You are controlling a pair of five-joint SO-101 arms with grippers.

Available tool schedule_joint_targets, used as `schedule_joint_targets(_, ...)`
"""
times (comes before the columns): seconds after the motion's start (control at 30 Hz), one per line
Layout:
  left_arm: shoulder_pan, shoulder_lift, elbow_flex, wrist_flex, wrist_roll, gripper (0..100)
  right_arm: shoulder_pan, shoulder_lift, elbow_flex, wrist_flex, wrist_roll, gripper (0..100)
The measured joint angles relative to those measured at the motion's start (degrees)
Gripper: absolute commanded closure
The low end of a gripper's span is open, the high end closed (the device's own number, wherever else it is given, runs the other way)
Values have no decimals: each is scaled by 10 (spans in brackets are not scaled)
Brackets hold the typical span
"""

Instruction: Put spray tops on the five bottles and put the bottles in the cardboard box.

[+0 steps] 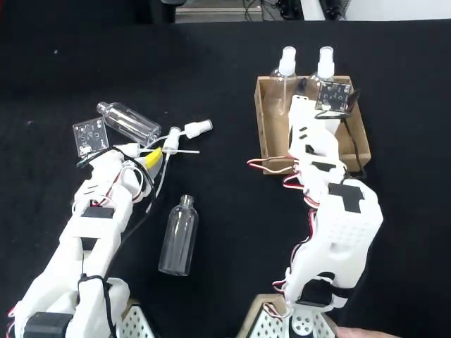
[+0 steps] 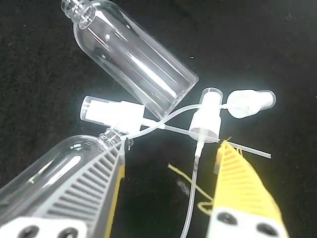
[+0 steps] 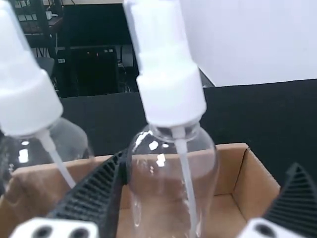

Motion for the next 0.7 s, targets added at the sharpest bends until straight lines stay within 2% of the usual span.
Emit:
schedule_joint_targets(0.2,0,0,0,0,0,715,0,-9,42,0,0,588)
schedule_joint_targets(0.53,0,0,0,0,0,715,4,-127,145,1,0,589)
schedule_joint_targets(0.63,0,0,0,0,0,715,11,-191,165,47,0,603)
schedule_joint_targets(0.7,0,0,0,0,0,715,11,-243,166,114,0,667)
